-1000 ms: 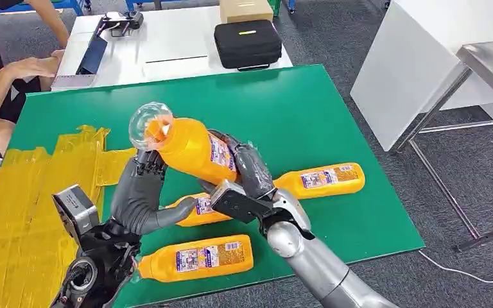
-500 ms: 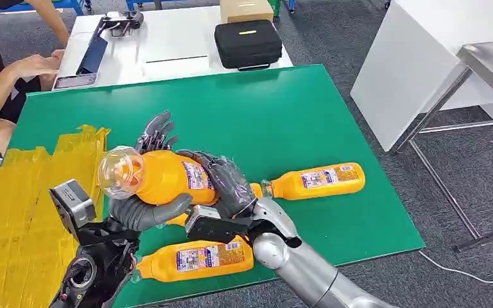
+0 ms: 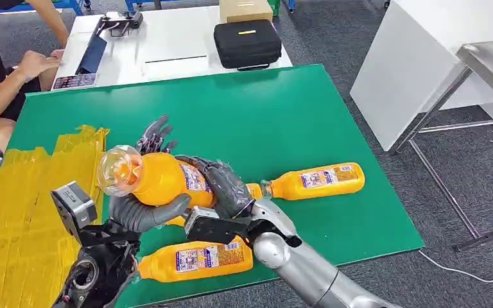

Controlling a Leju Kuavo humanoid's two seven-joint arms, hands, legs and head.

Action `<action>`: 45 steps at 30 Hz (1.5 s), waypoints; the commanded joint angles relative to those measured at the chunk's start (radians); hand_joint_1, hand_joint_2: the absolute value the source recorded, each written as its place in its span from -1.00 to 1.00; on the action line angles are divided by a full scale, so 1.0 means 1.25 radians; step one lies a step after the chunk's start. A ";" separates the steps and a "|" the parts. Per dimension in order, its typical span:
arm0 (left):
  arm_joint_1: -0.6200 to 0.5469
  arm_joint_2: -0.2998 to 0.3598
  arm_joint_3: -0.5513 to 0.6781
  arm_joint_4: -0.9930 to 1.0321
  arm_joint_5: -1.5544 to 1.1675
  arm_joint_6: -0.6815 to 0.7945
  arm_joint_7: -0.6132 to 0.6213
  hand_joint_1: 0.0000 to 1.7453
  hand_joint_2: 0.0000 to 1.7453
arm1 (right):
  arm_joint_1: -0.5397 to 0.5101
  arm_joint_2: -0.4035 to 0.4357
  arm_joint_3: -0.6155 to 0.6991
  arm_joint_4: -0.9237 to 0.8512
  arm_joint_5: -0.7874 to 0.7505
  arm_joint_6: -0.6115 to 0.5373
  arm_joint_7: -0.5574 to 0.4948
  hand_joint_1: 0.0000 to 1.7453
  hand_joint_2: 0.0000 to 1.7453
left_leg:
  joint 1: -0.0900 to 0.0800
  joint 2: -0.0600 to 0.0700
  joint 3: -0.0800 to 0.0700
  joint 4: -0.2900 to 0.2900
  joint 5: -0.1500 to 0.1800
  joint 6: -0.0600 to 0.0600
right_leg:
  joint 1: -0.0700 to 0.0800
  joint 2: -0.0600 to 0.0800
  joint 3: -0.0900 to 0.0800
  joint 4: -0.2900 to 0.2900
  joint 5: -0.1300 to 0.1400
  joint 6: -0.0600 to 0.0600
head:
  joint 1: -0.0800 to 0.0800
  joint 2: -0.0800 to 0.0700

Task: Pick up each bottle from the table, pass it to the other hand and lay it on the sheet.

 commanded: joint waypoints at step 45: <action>0.069 0.000 0.239 -0.062 -0.313 0.297 -0.098 1.00 1.00 | 0.209 -0.125 -0.243 -0.316 -0.213 -0.115 -0.048 -1.00 -1.00 | 0.000 -0.001 0.001 0.000 -0.001 -0.001 | 0.000 0.001 0.002 -0.001 -0.001 -0.001 | 0.000 0.000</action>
